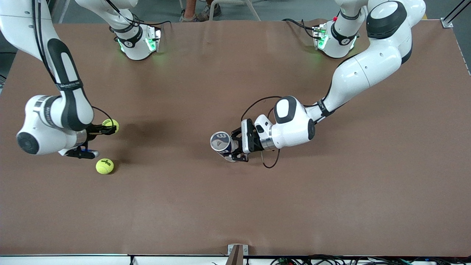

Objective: Insert tennis ball vertically with right arm
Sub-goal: 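Carry the tennis ball with the right gripper over the can's open rim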

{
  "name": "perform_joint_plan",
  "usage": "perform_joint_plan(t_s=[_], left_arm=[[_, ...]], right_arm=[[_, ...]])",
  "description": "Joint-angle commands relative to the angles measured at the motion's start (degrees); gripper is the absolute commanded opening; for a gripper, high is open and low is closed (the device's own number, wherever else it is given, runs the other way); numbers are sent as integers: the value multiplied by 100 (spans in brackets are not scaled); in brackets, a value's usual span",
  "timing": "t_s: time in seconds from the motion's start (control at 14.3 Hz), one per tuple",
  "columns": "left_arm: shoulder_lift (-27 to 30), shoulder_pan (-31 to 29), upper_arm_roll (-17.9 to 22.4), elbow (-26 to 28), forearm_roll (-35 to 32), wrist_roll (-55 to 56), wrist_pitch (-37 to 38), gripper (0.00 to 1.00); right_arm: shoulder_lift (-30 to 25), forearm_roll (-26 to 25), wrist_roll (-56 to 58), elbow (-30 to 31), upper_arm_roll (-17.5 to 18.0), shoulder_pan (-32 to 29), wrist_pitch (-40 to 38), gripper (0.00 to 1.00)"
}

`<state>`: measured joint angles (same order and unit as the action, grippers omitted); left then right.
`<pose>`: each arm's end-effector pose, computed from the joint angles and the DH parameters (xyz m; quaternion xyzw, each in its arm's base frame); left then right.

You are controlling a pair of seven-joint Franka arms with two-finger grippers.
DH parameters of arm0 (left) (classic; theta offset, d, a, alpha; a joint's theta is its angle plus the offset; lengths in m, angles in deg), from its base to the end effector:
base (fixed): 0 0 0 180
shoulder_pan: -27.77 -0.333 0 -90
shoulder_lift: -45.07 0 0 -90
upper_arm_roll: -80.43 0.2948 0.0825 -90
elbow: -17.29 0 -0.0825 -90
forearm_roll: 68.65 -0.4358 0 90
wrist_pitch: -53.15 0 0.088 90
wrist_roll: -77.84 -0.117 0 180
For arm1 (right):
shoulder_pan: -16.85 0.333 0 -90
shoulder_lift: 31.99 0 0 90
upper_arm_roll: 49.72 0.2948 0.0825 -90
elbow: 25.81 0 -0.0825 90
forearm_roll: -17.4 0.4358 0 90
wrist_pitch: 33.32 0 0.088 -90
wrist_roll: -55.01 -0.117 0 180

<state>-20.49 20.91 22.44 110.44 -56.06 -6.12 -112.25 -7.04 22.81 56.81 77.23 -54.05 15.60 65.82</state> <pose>0.5757 -0.4883 0.1705 0.6323 -0.6089 0.3397 0.3378 0.6125 -0.0496 0.2181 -0.9670 0.0513 0.2458 0.0429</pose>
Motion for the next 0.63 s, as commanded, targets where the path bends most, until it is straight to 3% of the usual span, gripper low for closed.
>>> perform_joint_plan(t_s=[0.0, 0.14, 0.42, 0.56], left_arm=[[-133, -26, -107, 1, 103, -217, -107, 57], [-133, -43, -107, 1, 103, -209, -107, 57], [-133, -43, -107, 1, 103, -217, -98, 57], [-133, -43, -107, 1, 103, -217, -98, 57]], right_arm=[[-35, 73, -22, -1027, 29, 46, -954, 20], [-35, 694, -48, -1574, 64, 143, -1439, 18], [-43, 2549, -83, -1814, 47, 151, -1486, 18], [-43, 2920, -354, -1823, 64, 396, -1416, 18]])
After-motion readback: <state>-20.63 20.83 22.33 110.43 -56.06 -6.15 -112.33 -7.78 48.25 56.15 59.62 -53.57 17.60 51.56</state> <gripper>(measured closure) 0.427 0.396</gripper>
